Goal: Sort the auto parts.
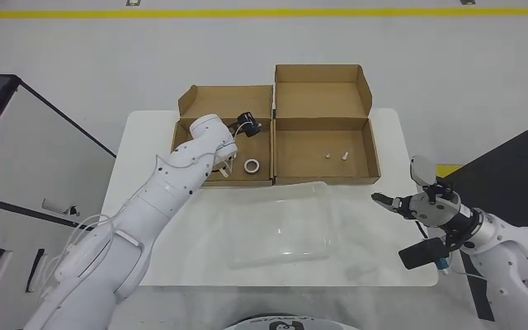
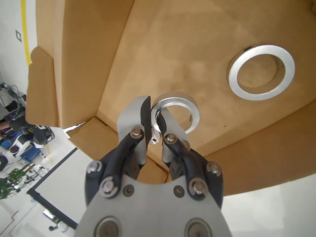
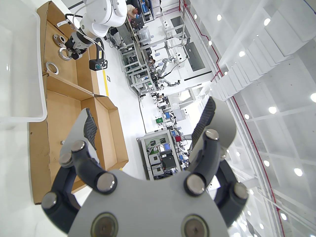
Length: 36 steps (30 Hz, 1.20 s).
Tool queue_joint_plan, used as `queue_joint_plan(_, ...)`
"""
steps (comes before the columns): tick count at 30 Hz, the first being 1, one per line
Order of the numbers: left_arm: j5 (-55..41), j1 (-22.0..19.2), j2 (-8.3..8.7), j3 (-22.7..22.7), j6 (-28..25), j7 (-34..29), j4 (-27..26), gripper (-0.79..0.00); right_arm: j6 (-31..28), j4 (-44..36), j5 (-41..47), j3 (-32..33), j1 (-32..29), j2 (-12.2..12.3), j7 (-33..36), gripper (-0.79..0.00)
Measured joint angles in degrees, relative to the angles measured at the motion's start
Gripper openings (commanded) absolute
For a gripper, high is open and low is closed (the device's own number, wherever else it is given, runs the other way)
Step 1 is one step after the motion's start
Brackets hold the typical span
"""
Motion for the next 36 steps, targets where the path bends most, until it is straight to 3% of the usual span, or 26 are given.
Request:
queue_joint_plan(16, -0.9, 1.9, -0.35, -1.1, 0.9, -2.9, -1.5, -0.785, 0.0, 0.0, 0.0, 0.0, 0.0, 0.0, 0.0, 0.0)
queue_joint_plan(36, -0.3, 3.5, -0.53, -2.3, 0.4, -1.8, -1.0, -0.785, 0.0, 0.0, 0.0, 0.0, 0.0, 0.0, 0.0, 0.0)
